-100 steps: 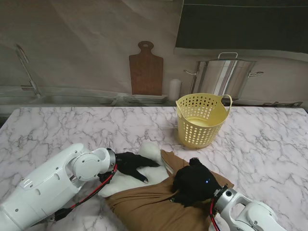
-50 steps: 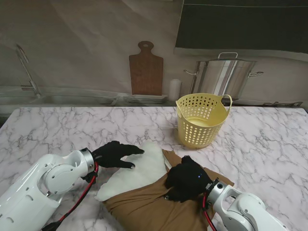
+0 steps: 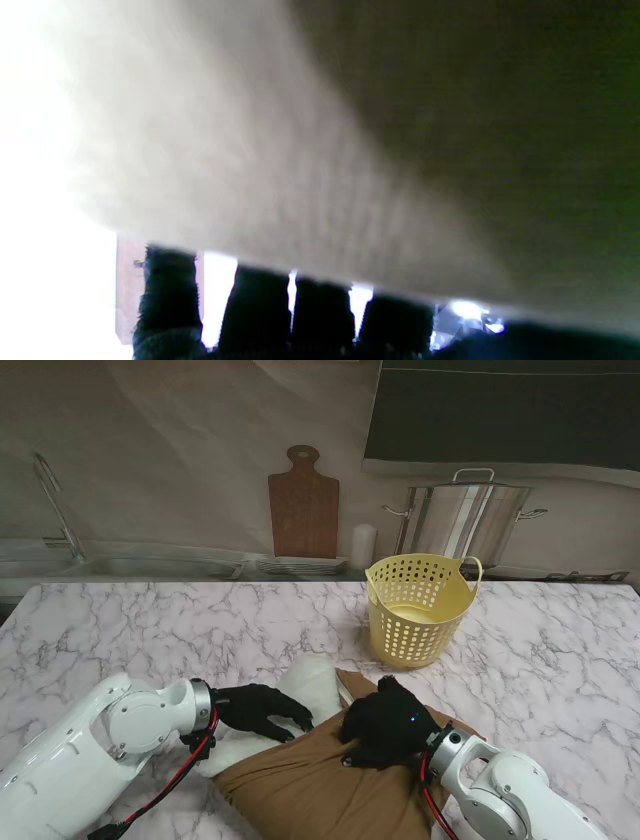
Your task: Remove the pillowcase from the pillow and put it in the laundry basket
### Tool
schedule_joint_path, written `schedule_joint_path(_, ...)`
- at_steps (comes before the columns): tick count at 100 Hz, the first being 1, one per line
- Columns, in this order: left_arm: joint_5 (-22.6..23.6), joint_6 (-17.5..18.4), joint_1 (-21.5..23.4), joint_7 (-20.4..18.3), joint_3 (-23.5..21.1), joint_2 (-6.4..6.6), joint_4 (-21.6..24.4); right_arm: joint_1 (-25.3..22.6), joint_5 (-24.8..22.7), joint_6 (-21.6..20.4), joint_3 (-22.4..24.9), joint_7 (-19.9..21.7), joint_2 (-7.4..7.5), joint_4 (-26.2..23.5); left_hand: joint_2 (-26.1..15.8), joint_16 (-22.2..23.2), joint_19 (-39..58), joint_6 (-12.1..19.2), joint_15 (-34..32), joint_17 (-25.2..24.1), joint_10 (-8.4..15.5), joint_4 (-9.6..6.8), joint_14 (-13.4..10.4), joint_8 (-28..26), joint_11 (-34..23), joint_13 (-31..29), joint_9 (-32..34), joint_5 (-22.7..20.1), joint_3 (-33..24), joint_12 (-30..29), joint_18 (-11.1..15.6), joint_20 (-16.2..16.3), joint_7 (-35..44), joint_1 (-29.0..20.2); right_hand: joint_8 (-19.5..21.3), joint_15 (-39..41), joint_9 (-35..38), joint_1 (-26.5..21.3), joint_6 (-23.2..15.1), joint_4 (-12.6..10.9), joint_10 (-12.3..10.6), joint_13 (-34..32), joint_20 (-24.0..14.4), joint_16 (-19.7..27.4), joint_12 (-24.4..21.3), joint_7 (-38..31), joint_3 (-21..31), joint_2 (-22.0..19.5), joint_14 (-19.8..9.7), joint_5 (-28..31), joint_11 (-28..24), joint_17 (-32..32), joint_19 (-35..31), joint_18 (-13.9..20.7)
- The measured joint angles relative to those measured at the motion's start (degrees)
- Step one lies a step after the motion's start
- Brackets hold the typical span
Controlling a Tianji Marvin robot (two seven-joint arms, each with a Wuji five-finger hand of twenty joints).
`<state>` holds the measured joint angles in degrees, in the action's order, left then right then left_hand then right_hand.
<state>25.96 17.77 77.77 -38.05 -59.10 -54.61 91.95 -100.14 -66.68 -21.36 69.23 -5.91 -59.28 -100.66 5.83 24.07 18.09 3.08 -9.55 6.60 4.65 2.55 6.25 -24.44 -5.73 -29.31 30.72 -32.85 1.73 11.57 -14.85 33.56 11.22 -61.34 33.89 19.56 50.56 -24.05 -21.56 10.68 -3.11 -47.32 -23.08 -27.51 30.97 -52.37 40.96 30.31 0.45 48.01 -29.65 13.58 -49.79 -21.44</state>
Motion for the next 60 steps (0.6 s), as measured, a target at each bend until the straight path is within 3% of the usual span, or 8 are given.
schedule_joint_path(14,1.3,-1.8,-2.8,-1.0,2.2,-0.18,-1.8,-1.4,-0.9,0.3,1.5,-0.1,-0.13,-0.9,-0.7,0.0,0.0,2.4,-0.1,0.0,2.8,0.0,-2.8,0.0,0.0,0.5,-0.9,1.2,0.1,0.0,0.4,0.0,-2.6,0.1,-0.9,-2.2,-2.1,-5.7,-0.1,0.0,0.1,0.2,0.0,1.0,-0.2,2.6,2.4,-0.2,0.0,-7.5,1.4,0.0,0.0,0.0)
schedule_joint_path(25,1.8,-1.8,-3.6,-2.7,3.0,-0.17,-2.1,-3.1,-2.0,0.4,3.3,0.0,-0.21,-2.2,-1.0,-0.3,0.0,2.4,0.6,-0.1,2.9,0.0,-3.5,2.7,0.4,1.5,-2.6,3.1,0.1,-0.7,0.7,0.0,-5.0,1.1,0.2,-2.7,-2.1,-9.8,-0.2,0.1,0.3,0.3,0.0,1.7,2.0,8.6,7.7,-1.6,-0.1,-7.5,3.5,0.0,0.0,0.1)
schedule_joint_path(30,3.1,-1.8,-3.9,-3.4,3.2,-0.14,-2.0,-4.1,-2.8,0.6,4.1,0.0,-0.22,-2.9,-1.1,-0.4,0.0,3.1,0.9,-0.2,3.9,0.0,-5.0,3.3,1.0,1.9,-3.3,4.2,0.3,-0.7,1.4,0.0,-5.8,1.9,2.7,-3.0,-2.1,-11.7,-0.2,0.1,0.2,0.9,0.0,1.7,2.1,10.8,9.0,-1.8,-0.1,-7.5,3.8,0.0,0.0,0.1)
schedule_joint_path(40,6.7,-1.8,-4.0,-4.1,3.2,-0.14,-1.3,-5.8,-3.6,1.2,5.6,0.0,-0.26,-4.0,-1.1,-0.6,0.0,4.6,1.3,-0.2,5.7,0.0,-6.4,4.2,1.1,2.4,-3.9,4.8,0.4,-0.8,1.9,0.0,-7.2,3.1,3.7,-3.5,-2.1,-12.1,-0.2,0.1,0.0,0.9,0.0,1.9,2.1,12.7,11.2,-2.4,-0.9,-7.5,3.9,0.0,0.0,0.1)
schedule_joint_path(60,6.3,-2.2,-2.3,-5.6,1.1,-0.18,-0.4,-8.7,-6.1,2.8,8.1,-0.8,-0.35,-5.3,-1.2,-0.9,0.0,4.6,2.8,-1.2,5.7,0.0,-7.1,5.1,1.9,3.7,-4.5,6.0,0.4,-1.3,2.0,0.0,-7.8,3.7,3.7,-4.2,-2.1,-13.4,-1.2,0.1,-0.9,1.0,0.4,2.4,2.0,14.5,11.3,-2.5,-3.0,-7.5,4.0,0.0,0.0,0.1)
